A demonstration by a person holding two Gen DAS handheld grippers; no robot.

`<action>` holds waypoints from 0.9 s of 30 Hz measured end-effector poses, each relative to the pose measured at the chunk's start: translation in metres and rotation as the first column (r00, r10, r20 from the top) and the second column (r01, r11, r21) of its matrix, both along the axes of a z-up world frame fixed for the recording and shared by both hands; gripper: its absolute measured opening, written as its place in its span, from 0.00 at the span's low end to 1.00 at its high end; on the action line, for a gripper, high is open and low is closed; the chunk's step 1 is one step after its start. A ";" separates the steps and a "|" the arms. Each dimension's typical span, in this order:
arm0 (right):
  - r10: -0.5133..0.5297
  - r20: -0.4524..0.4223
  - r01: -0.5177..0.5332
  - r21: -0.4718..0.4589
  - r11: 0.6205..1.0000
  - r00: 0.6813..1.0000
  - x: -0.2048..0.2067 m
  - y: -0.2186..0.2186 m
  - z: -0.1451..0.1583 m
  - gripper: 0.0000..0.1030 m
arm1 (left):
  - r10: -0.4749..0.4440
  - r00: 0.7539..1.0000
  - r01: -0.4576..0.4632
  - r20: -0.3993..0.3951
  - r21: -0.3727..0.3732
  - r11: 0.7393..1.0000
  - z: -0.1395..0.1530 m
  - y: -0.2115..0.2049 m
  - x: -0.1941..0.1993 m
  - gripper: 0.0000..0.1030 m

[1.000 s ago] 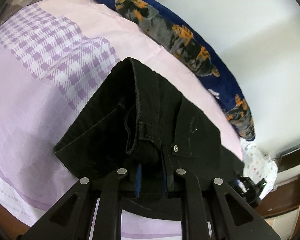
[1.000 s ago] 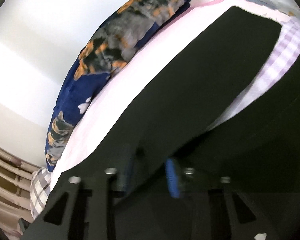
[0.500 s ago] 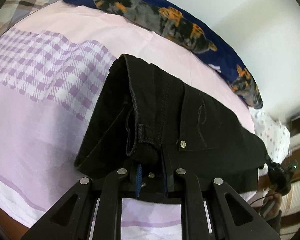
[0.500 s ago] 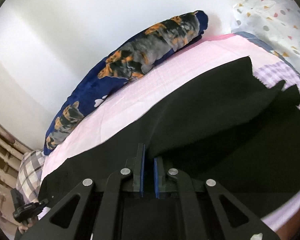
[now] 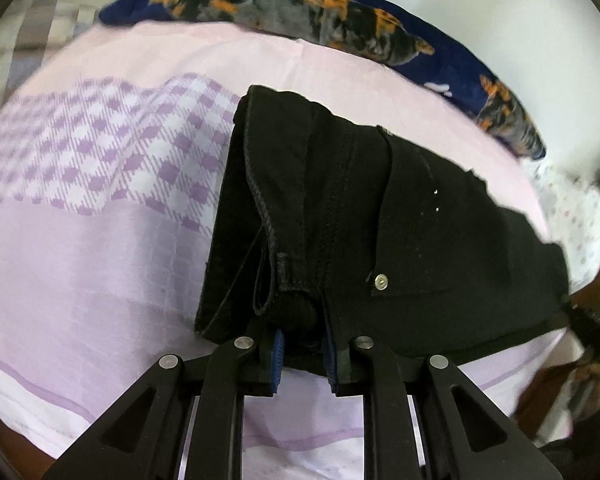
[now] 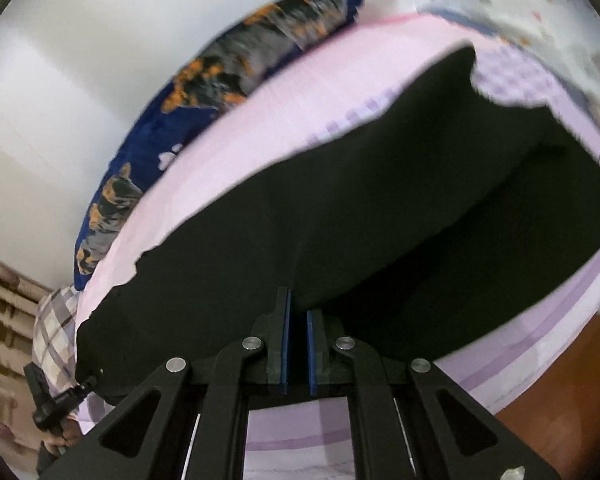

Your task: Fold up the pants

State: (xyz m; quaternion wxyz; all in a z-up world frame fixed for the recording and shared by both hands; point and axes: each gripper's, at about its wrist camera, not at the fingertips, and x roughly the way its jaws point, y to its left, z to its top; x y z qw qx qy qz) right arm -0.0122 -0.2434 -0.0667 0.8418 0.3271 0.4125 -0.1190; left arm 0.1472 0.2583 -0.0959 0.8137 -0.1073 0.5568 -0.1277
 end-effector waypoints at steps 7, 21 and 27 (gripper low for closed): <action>-0.028 0.043 0.023 0.114 0.993 0.999 -0.007 -0.013 -0.017 0.11 | -0.033 0.997 0.024 0.063 0.146 0.989 0.019 -0.013 -0.014 0.36; -0.206 0.146 0.161 0.270 0.949 0.968 -0.024 -0.074 -0.038 0.29 | -0.113 0.962 0.062 0.247 0.206 0.977 0.075 -0.062 -0.058 0.41; -0.257 0.147 0.204 0.300 0.932 0.955 -0.028 -0.105 -0.047 0.29 | -0.403 0.883 0.368 0.240 0.177 0.913 0.066 -0.165 -0.055 0.42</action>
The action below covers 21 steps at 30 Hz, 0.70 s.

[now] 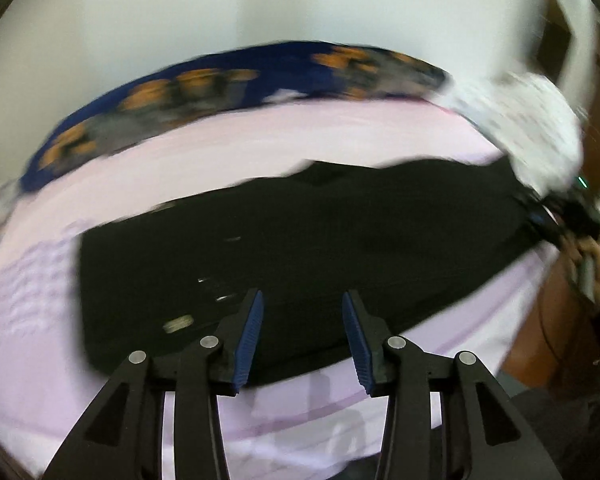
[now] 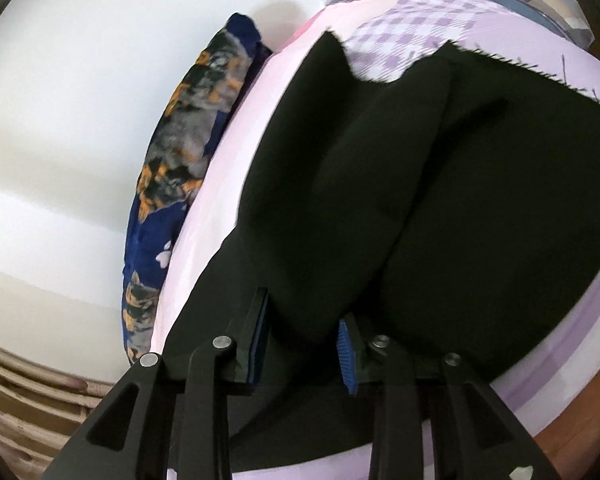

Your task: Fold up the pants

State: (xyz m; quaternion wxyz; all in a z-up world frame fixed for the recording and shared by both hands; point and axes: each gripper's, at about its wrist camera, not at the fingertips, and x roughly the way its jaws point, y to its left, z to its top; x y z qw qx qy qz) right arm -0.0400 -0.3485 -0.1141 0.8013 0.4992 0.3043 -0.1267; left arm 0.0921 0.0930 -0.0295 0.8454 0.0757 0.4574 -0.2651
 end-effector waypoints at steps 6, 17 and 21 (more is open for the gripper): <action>-0.031 0.009 0.031 0.000 1.000 0.999 -0.004 -0.016 0.002 0.30 | -0.238 0.971 0.238 -0.028 0.011 0.971 -0.018 -0.093 -0.004 0.42; -0.129 -0.016 0.128 -0.049 0.991 0.992 -0.032 -0.069 0.011 0.35 | -0.438 0.897 0.440 -0.057 0.040 0.897 -0.052 -0.181 -0.015 0.42; -0.128 -0.012 0.127 -0.052 0.990 0.992 -0.023 -0.082 0.011 0.35 | -0.450 0.892 0.452 -0.050 0.033 0.892 -0.054 -0.193 -0.019 0.42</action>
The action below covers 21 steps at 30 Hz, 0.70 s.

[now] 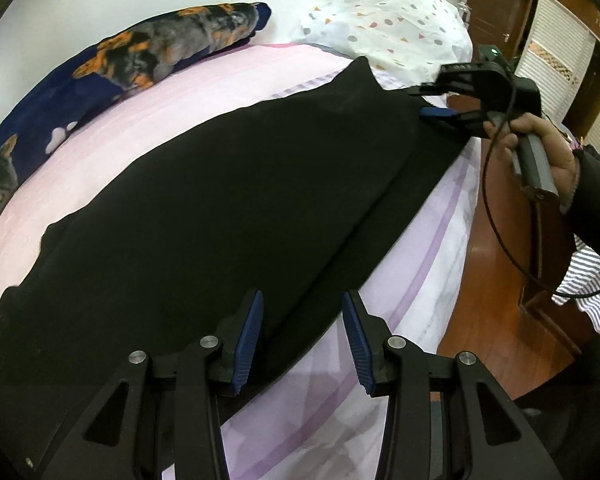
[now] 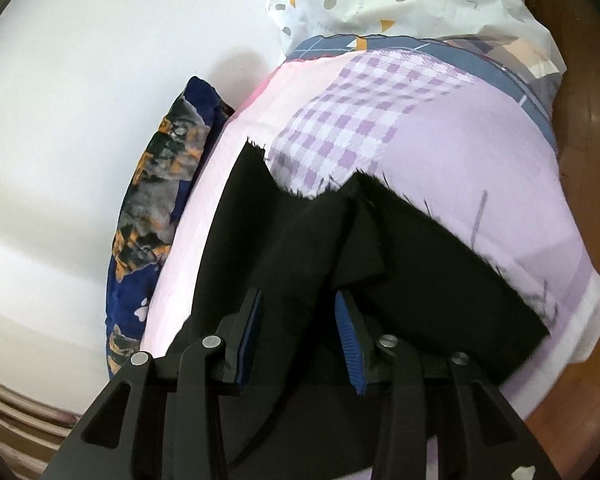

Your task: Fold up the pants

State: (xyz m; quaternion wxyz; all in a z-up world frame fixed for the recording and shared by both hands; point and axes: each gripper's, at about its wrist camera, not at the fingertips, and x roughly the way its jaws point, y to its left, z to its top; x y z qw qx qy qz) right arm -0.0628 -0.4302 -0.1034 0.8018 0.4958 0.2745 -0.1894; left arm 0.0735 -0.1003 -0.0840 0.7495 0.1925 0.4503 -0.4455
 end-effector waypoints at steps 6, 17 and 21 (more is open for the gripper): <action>0.030 0.004 -0.030 -0.005 1.000 1.000 0.011 -0.008 0.002 0.13 | -0.009 1.000 0.009 0.006 0.025 1.000 -0.013 -0.019 -0.004 0.42; 0.013 0.140 -0.029 0.114 0.993 0.990 -0.001 -0.018 0.007 0.09 | 0.014 1.000 -0.015 0.026 0.022 1.000 -0.022 -0.034 0.005 0.42; 0.023 0.159 -0.041 0.110 0.993 0.987 -0.001 -0.017 0.016 0.08 | 0.007 0.998 -0.009 0.062 0.037 0.999 -0.023 -0.039 0.004 0.42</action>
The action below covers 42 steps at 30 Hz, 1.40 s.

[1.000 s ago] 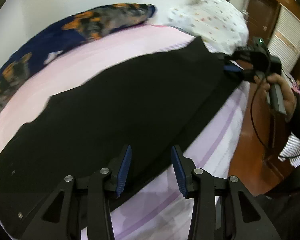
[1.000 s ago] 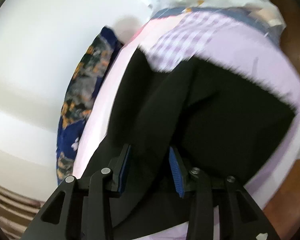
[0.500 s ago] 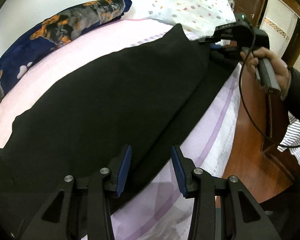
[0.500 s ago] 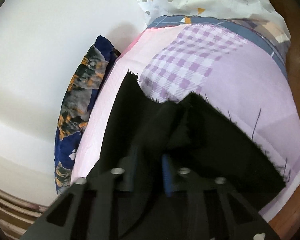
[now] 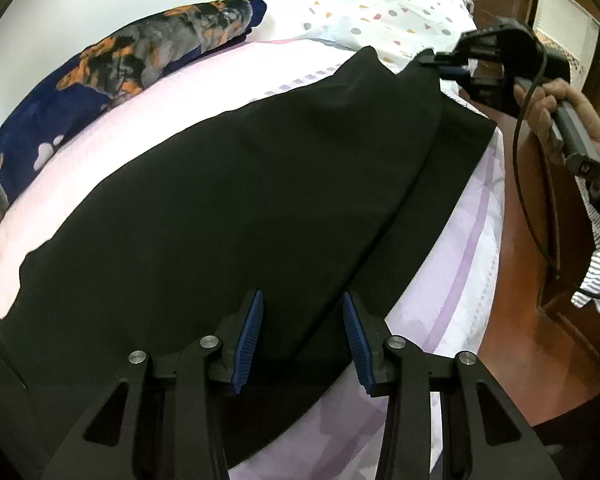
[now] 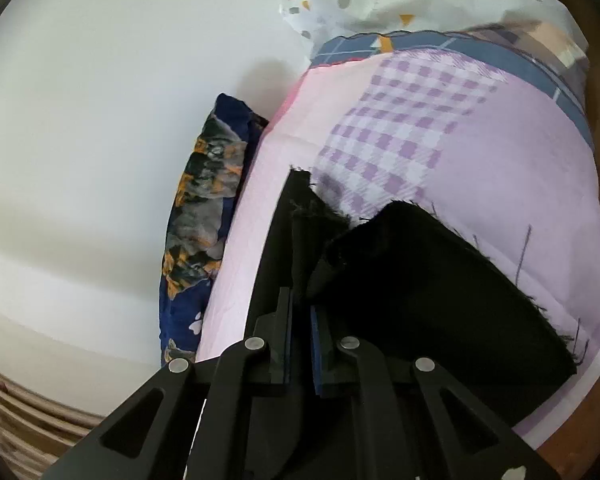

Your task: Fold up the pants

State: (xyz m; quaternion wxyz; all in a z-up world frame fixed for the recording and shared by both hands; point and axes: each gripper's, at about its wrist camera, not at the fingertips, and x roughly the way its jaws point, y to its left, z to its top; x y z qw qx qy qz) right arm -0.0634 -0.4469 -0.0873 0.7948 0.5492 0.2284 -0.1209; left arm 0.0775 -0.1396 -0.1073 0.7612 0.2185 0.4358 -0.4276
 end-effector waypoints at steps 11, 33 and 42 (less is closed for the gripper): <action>0.001 -0.069 -0.006 -0.060 0.998 0.998 0.007 -0.004 0.001 0.11 | -0.046 0.997 0.044 0.064 0.026 0.999 0.000 -0.021 -0.004 0.07; 0.020 -0.146 -0.031 -0.072 0.997 0.989 0.022 -0.029 0.029 0.25 | 0.005 1.000 -0.005 -0.001 -0.021 1.000 0.004 -0.016 0.006 0.07; 0.049 -0.240 -0.082 -0.131 0.988 0.969 0.041 -0.027 0.046 0.08 | 0.013 1.000 -0.013 -0.006 -0.040 0.999 0.007 -0.014 0.008 0.07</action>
